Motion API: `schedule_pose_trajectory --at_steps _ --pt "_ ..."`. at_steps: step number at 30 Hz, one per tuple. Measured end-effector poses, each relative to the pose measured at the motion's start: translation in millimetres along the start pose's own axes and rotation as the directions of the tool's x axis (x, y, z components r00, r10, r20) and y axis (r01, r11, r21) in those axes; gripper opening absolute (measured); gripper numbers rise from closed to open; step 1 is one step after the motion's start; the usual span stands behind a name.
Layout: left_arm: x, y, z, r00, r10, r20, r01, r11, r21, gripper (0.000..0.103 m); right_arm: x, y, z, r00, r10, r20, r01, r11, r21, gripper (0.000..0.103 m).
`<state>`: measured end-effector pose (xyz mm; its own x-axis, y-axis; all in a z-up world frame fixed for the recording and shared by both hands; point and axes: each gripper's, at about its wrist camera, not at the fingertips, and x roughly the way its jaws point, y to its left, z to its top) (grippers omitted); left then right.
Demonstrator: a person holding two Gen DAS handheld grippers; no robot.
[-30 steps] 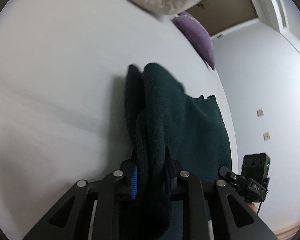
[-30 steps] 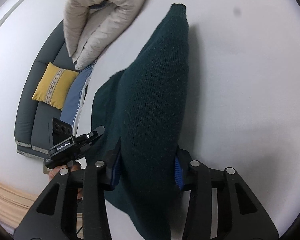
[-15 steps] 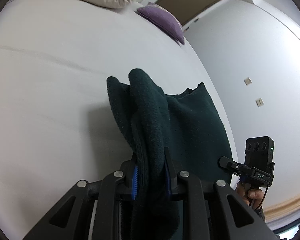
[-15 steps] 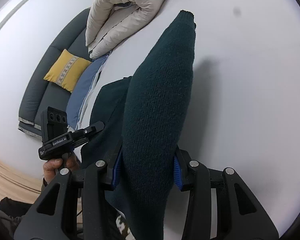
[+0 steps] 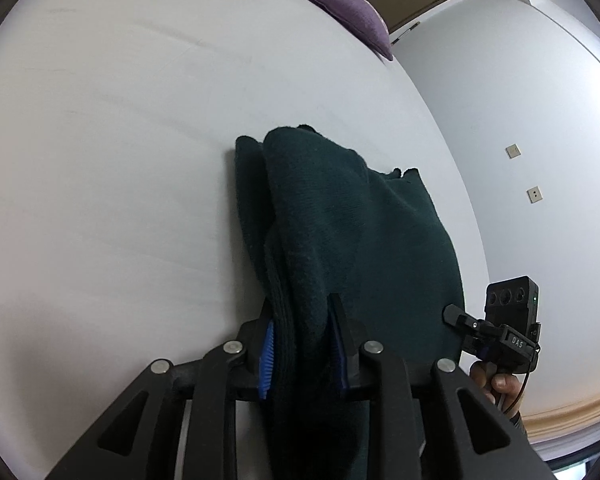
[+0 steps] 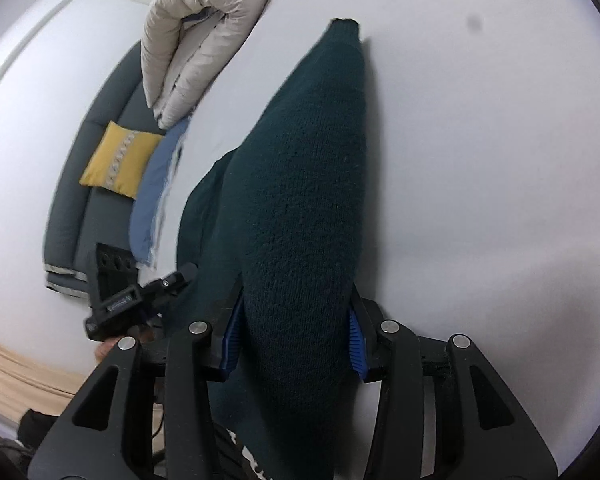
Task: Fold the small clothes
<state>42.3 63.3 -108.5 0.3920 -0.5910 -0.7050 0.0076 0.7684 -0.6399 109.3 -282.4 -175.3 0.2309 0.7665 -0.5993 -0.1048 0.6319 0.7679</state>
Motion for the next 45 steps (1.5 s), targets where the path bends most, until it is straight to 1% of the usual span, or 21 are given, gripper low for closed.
schedule_pose_trajectory --at_steps 5,8,10,13,15,16,19,22,24,27,28,32,36,38,39,40,41,42,43,44,45 --pt "3 1 -1 1.000 0.010 0.019 -0.010 1.000 -0.002 0.036 -4 -6 -2 1.000 0.000 0.005 0.000 1.000 -0.012 0.043" --pt "-4 -7 -3 0.998 0.045 0.053 -0.046 0.999 0.016 0.038 -13 7 -5 0.996 -0.084 0.035 0.086 0.995 -0.048 0.049" --pt "-15 -14 -7 0.993 0.082 0.087 -0.085 0.995 0.041 0.038 -26 12 -8 0.989 -0.135 0.065 0.139 0.987 -0.076 0.049" --pt "-41 -29 -13 0.974 0.134 0.182 -0.152 0.984 0.089 0.039 -47 26 -20 0.969 -0.216 0.123 0.231 0.965 -0.125 0.049" --pt "-59 -48 -20 0.961 0.130 0.244 -0.166 0.977 0.136 0.044 -60 36 -26 0.958 -0.234 0.164 0.259 0.953 -0.156 0.049" --pt "-65 -58 -24 0.955 0.119 0.270 -0.168 0.972 0.163 0.049 -65 42 -30 0.956 -0.233 0.180 0.263 0.950 -0.166 0.049" --pt "-71 -91 -36 0.949 0.070 0.309 -0.151 0.957 0.248 0.057 -83 54 -34 0.950 -0.212 0.229 0.256 0.950 -0.178 0.049" --pt "-59 -102 -48 0.962 0.007 0.271 -0.094 0.947 0.309 0.057 -88 69 -39 0.958 -0.157 0.241 0.205 0.960 -0.192 0.049" --pt "-44 -97 -55 0.971 0.039 0.235 -0.115 0.941 0.320 0.056 -86 76 -41 0.971 -0.096 0.218 0.140 0.971 -0.192 0.049" --pt "-22 -77 -65 0.982 0.069 0.176 -0.119 0.948 0.296 0.055 -83 73 -50 0.980 -0.040 0.193 0.074 0.982 -0.173 0.049" --pt "-16 -68 -68 0.984 0.076 0.164 -0.121 0.951 0.284 0.051 -82 70 -52 0.981 -0.038 0.191 0.070 0.984 -0.163 0.049" --pt "-14 -49 -78 0.986 0.034 0.166 -0.080 0.956 0.281 0.048 -81 62 -60 0.980 -0.052 0.190 0.079 0.987 -0.138 0.049" --pt "-20 -57 -80 0.981 0.047 0.189 -0.102 0.950 0.294 0.049 -85 77 -66 0.967 -0.126 0.220 0.172 0.964 -0.204 0.049" --pt "-31 -70 -83 0.967 0.080 0.240 -0.157 0.933 0.323 0.051 -89 96 -70 0.945 -0.190 0.264 0.261 0.929 -0.264 0.049" --pt "-38 -77 -85 0.954 0.108 0.281 -0.205 0.917 0.341 0.058 -92 104 -72 0.931 -0.220 0.290 0.304 0.909 -0.286 0.049" --pt "-47 -88 -88 0.930 0.141 0.338 -0.267 0.893 0.361 0.071 -95 114 -75 0.914 -0.247 0.322 0.348 0.885 -0.309 0.050" --pt "-55 -95 -89 0.910 0.159 0.383 -0.309 0.876 0.370 0.076 -98 125 -79 0.892 -0.272 0.361 0.394 0.860 -0.326 0.054" --pt "-64 -102 -91 0.885 0.171 0.432 -0.348 0.860 0.373 0.086 -102 136 -82 0.865 -0.291 0.408 0.439 0.833 -0.337 0.058" --pt "-73 -110 -93 0.858 0.173 0.484 -0.382 0.845 0.375 0.094 -107 146 -86 0.839 -0.297 0.456 0.473 0.812 -0.342 0.071" --pt "-84 -120 -96 0.822 0.175 0.542 -0.420 0.828 0.371 0.099 -113 154 -90 0.815 -0.294 0.500 0.497 0.798 -0.342 0.083" --pt "-93 -127 -99 0.789 0.178 0.588 -0.453 0.815 0.362 0.103 -121 164 -96 0.778 -0.280 0.563 0.526 0.781 -0.337 0.087"
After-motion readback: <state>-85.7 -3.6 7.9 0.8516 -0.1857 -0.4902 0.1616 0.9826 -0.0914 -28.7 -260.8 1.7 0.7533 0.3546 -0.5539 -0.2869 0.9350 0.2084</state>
